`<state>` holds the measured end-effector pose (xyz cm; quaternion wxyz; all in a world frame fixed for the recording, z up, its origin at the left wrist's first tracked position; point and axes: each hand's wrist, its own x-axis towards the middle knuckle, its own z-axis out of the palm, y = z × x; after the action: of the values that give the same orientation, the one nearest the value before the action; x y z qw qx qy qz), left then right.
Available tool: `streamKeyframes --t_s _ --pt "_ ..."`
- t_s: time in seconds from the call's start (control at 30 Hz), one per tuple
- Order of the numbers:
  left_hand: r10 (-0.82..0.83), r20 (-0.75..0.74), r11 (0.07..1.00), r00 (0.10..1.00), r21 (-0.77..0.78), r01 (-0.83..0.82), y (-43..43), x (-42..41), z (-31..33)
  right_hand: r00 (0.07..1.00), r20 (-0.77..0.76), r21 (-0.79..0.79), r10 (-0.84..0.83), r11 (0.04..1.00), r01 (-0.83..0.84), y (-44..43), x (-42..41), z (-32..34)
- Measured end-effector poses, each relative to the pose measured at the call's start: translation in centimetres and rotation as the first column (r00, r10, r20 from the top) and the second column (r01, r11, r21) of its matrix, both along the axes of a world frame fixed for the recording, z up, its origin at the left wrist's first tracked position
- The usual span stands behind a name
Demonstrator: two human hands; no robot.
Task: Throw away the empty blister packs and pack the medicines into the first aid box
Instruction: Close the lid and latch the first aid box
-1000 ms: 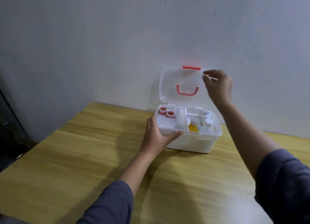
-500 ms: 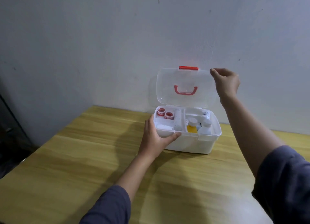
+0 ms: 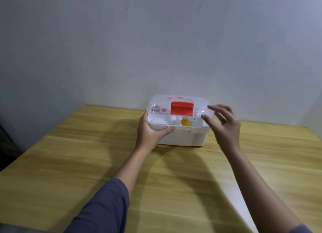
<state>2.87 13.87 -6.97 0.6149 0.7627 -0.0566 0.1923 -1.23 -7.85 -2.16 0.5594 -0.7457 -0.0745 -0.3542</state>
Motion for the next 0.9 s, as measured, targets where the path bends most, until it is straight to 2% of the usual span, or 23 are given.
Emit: streamKeyframes --t_s 0.13,0.43,0.6,0.73,0.9 --pt "-0.031 0.032 0.999 0.999 -0.030 0.032 -0.2 -0.3 0.0 0.999 -0.030 0.009 -0.014 1.000 0.014 0.2 -0.6 -1.6" --pt "-0.060 -0.053 0.997 0.997 -0.054 0.057 -0.3 -0.7 -0.6 0.996 -0.074 0.004 -0.045 0.999 0.045 0.2 -0.6 -0.9" --pt "-0.095 0.015 0.994 0.995 -0.055 0.096 -0.2 -0.8 -0.4 0.981 -0.168 -0.098 -0.092 0.992 0.077 1.5 0.7 1.0" --pt "-0.128 0.043 0.991 0.991 -0.042 0.130 0.0 -1.0 0.0 0.969 -0.242 -0.167 -0.050 0.986 0.009 1.6 1.2 1.7" --pt "-0.195 0.042 0.980 0.980 -0.035 0.197 0.5 -0.9 0.0 0.970 -0.244 -0.269 0.005 0.960 -0.073 1.3 0.6 0.8"
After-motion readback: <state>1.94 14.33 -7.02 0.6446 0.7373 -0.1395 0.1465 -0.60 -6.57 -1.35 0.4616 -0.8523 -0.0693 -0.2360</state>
